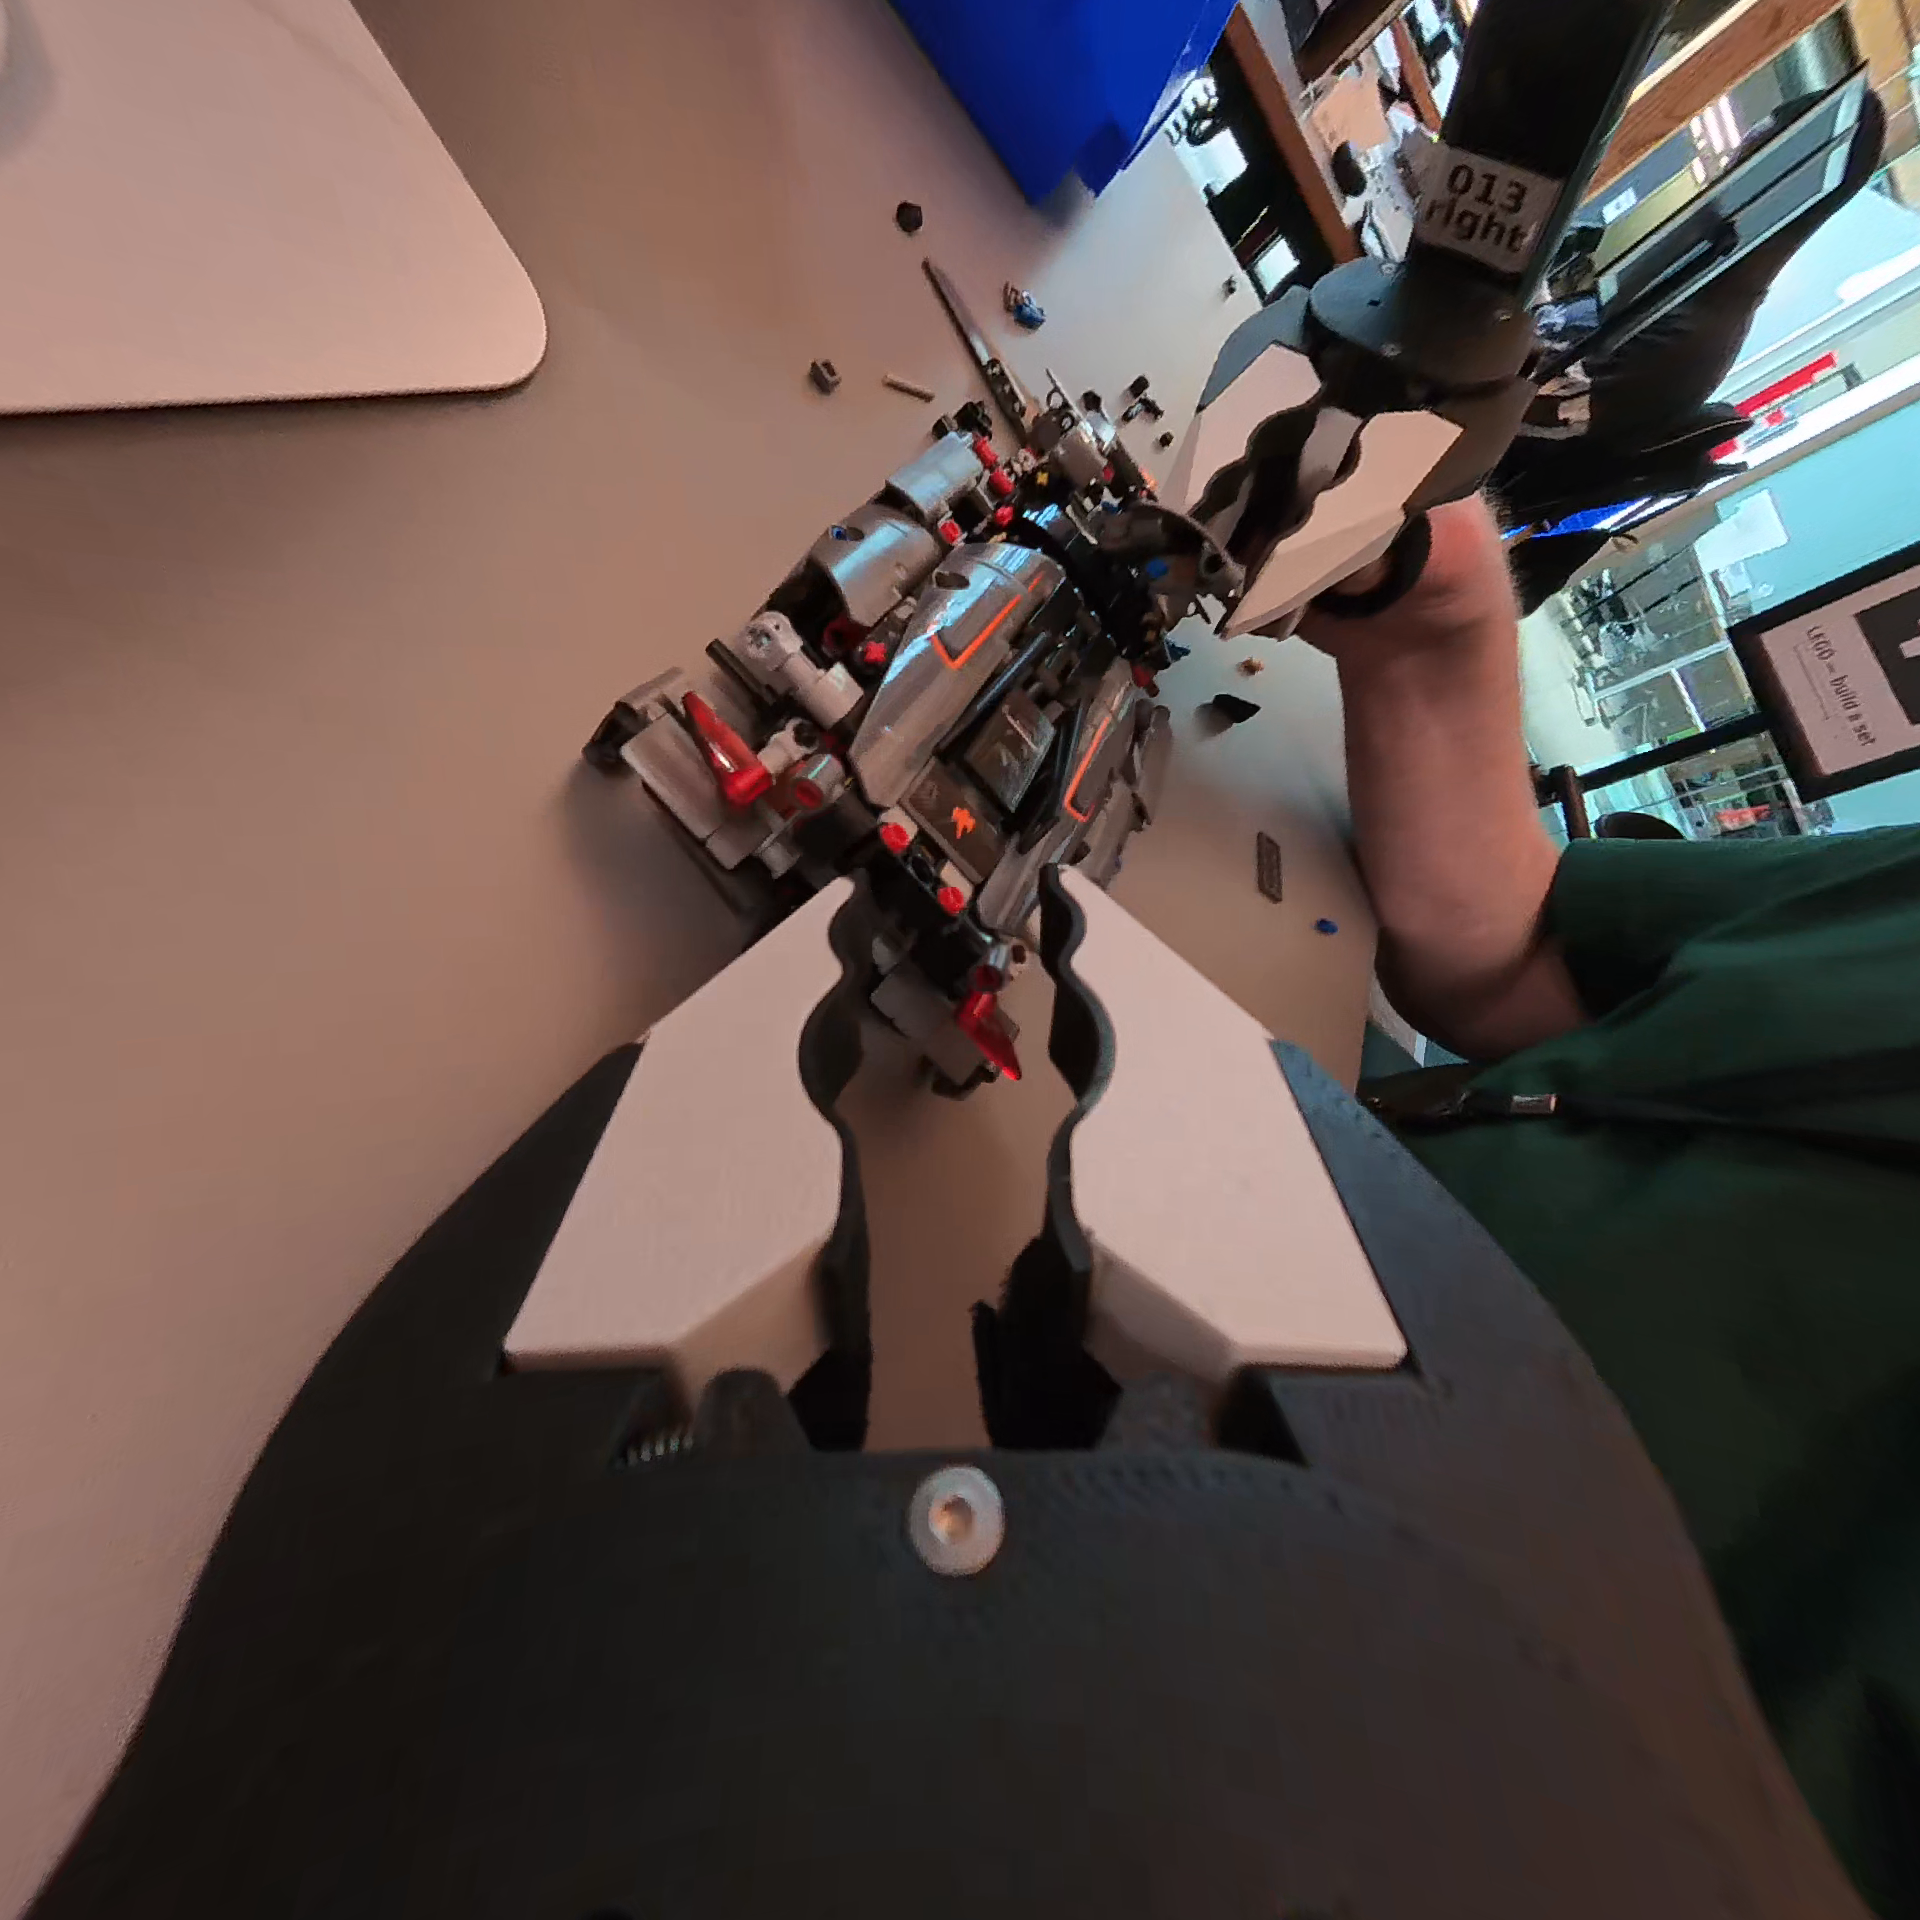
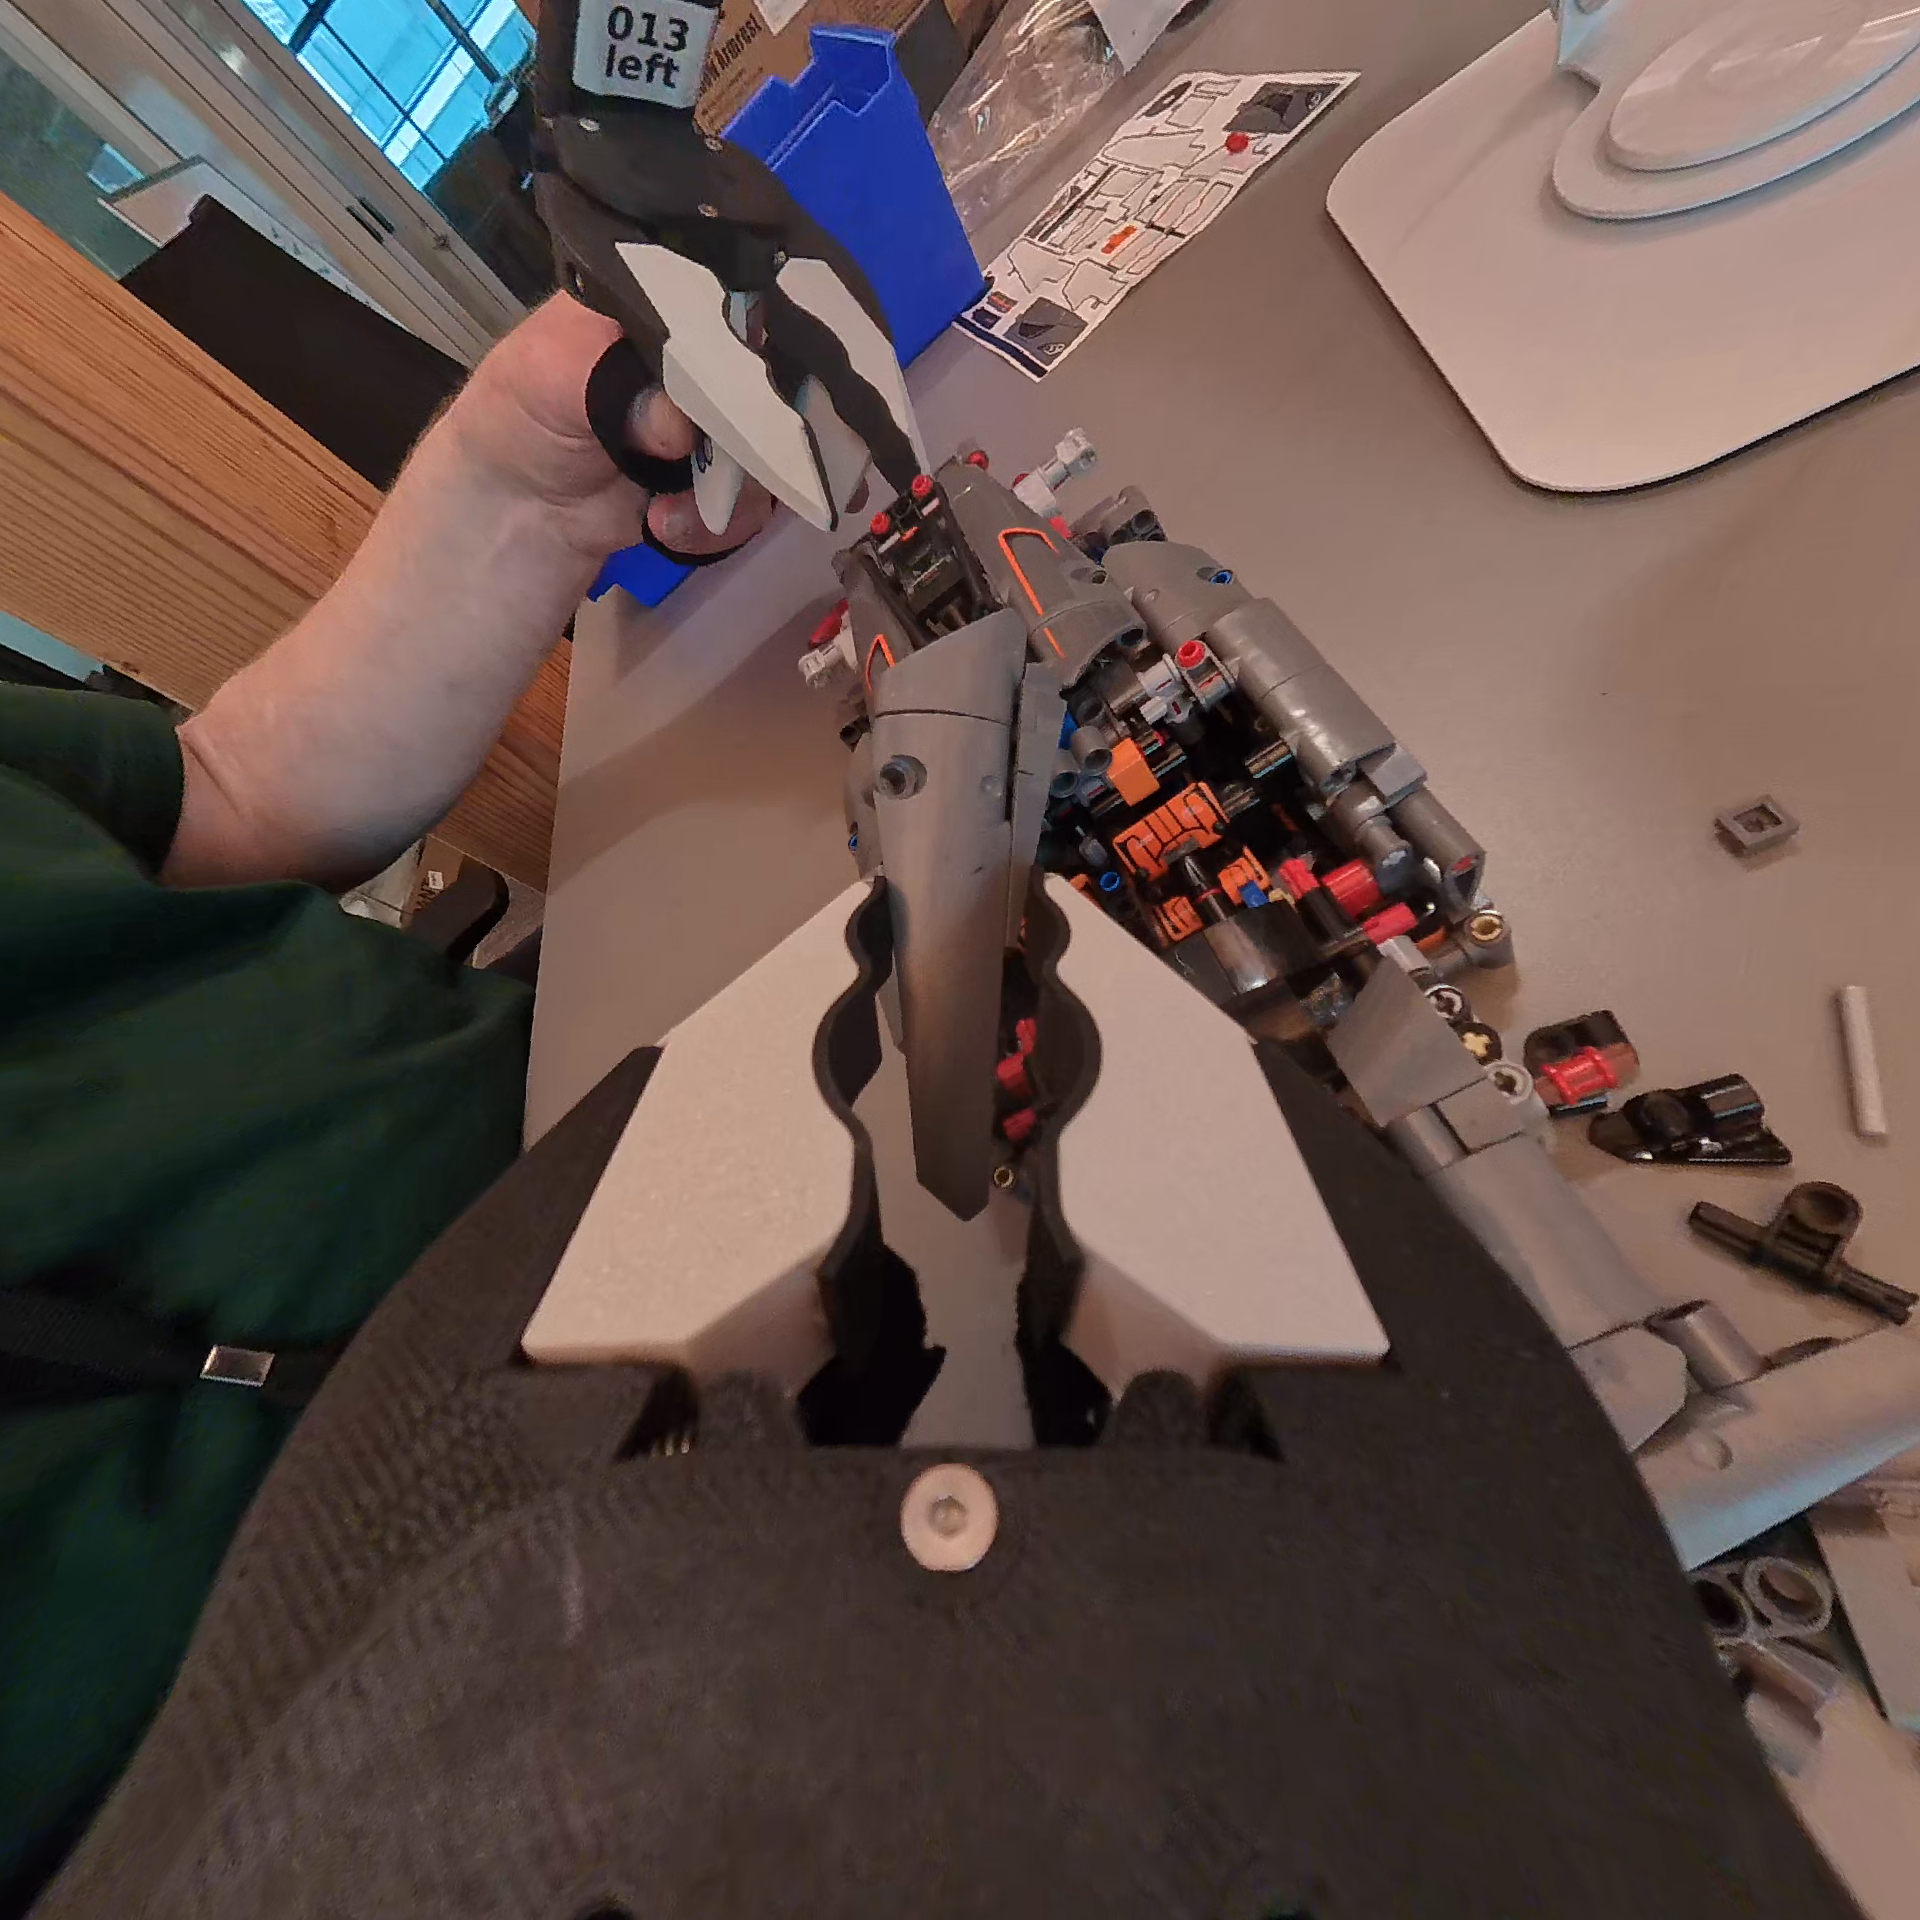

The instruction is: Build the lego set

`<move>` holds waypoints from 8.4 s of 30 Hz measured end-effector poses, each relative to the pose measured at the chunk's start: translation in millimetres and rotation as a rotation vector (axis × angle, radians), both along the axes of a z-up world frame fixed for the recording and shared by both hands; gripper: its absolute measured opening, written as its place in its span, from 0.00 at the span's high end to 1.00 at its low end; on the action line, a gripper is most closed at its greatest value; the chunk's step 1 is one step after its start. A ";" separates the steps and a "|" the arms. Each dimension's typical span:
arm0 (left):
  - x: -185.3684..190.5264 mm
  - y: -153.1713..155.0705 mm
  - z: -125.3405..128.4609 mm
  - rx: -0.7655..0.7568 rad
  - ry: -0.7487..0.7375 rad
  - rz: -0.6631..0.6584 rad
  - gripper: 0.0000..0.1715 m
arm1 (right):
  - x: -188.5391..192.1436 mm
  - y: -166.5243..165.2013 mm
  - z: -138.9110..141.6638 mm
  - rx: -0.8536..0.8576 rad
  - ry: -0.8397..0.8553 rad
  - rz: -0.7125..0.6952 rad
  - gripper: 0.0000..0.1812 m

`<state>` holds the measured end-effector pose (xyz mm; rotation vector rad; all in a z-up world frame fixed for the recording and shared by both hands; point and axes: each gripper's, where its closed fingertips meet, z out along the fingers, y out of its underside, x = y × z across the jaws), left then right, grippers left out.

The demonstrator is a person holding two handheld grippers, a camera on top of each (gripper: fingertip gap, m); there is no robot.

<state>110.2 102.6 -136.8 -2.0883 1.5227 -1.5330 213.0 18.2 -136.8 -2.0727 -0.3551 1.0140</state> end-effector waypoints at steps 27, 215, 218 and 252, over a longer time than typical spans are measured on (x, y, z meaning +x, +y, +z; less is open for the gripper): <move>36.4 -9.9 68.1 0.072 -0.163 -0.058 0.92 | 2.6 0.5 0.1 -0.008 0.021 -0.008 0.87; -20.9 -105.2 105.5 0.019 -0.603 0.081 0.88 | -110.6 -4.7 92.6 0.625 -0.507 -0.358 1.00; -23.6 -95.3 103.0 0.091 -0.590 0.117 0.88 | -105.9 -4.4 94.7 0.562 -0.307 -0.361 1.00; -49.2 -121.3 131.6 -0.242 -0.993 -0.215 0.96 | -175.0 -47.4 90.5 0.332 0.353 0.088 0.80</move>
